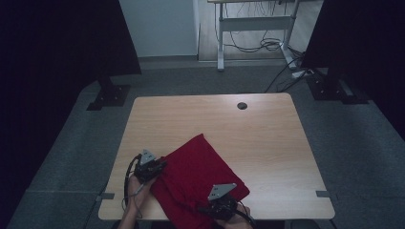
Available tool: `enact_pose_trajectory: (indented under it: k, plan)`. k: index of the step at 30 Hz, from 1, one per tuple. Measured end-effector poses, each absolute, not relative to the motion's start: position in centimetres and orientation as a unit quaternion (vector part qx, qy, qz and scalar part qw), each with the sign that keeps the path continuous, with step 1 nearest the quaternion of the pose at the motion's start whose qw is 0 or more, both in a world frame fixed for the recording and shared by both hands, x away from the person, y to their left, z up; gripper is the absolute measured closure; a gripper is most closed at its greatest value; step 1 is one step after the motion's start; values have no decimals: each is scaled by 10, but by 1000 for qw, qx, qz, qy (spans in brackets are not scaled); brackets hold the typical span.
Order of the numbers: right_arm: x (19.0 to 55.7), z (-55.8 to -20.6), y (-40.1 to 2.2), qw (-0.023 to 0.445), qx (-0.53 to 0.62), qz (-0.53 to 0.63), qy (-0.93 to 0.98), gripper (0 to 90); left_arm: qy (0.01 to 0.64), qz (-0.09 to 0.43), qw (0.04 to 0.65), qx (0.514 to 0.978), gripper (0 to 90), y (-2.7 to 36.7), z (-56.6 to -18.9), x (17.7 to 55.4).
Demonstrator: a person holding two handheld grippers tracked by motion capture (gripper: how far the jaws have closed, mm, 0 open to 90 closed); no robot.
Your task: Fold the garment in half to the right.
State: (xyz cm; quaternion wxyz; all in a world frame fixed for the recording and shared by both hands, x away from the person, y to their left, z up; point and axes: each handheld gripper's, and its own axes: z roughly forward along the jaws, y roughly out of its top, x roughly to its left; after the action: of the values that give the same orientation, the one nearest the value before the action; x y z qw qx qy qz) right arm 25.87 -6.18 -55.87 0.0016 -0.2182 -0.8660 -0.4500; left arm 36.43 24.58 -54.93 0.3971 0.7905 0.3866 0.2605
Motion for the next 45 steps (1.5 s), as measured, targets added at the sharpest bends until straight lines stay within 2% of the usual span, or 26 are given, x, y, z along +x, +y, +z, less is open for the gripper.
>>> enact_pose_trajectory:
  k: [1,3,4,5,6,7,8,9,12,13,15,16,17,18,19,22,23,24,25,27,28,32,41,45]
  plan:
    - [258,-556,-63,3,-215,-456,-864,814,357,301,394,792,821,244,-540,357]
    - [255,-544,-67,-4,-212,-476,-853,814,357,301,394,792,834,244,-540,357]
    - [255,-544,-67,-4,-212,-476,-853,818,325,354,413,774,834,245,-516,346]
    - [255,-544,-67,-4,-212,-476,-853,818,325,354,413,774,842,245,-516,346]
    - [248,-514,-75,-24,-204,-513,-833,818,325,354,413,774,842,245,-516,346]
    - [248,-514,-75,-24,-204,-513,-833,822,309,378,443,752,842,248,-487,339]
    - [248,-514,-75,-24,-204,-513,-833,822,309,378,443,752,843,248,-487,339]
    - [241,-486,-79,-47,-189,-537,-821,822,299,389,454,744,843,247,-462,338]
    - [239,-468,-83,-62,-189,-547,-813,821,290,398,465,736,842,242,-441,342]
    - [239,-453,-91,-74,-194,-557,-804,821,284,400,473,732,842,232,-428,350]
    - [243,-446,-100,-87,-202,-560,-799,821,284,400,473,732,842,232,-428,350]
    - [243,-446,-100,-87,-202,-560,-799,821,277,395,476,735,842,206,-423,373]
    - [256,-451,-120,-100,-232,-558,-791,820,277,391,472,740,842,198,-427,381]
    - [256,-451,-120,-100,-232,-558,-791,820,277,391,472,740,841,198,-427,381]
    - [261,-456,-126,-108,-246,-551,-790,821,278,380,455,756,841,180,-442,399]
    - [271,-471,-138,-104,-271,-542,-788,821,278,380,455,756,840,180,-442,399]
    - [271,-471,-138,-104,-271,-542,-788,821,297,345,402,794,840,151,-494,433]
    - [271,-471,-138,-104,-271,-542,-788,821,297,345,402,794,835,151,-494,433]
    - [288,-513,-147,-99,-314,-497,-803,820,302,336,385,805,835,146,-510,439]
    - [292,-525,-147,-96,-321,-480,-811,820,302,336,385,805,830,146,-510,439]
    - [292,-525,-147,-96,-321,-480,-811,820,300,333,338,828,830,143,-533,443]
    - [293,-552,-141,-80,-329,-438,-833,818,313,323,334,829,804,149,-543,440]
    - [282,-560,-118,-62,-301,-424,-852,813,327,309,346,824,794,176,-553,411]
    - [279,-560,-115,-59,-297,-424,-853,813,327,309,346,824,794,176,-553,411]
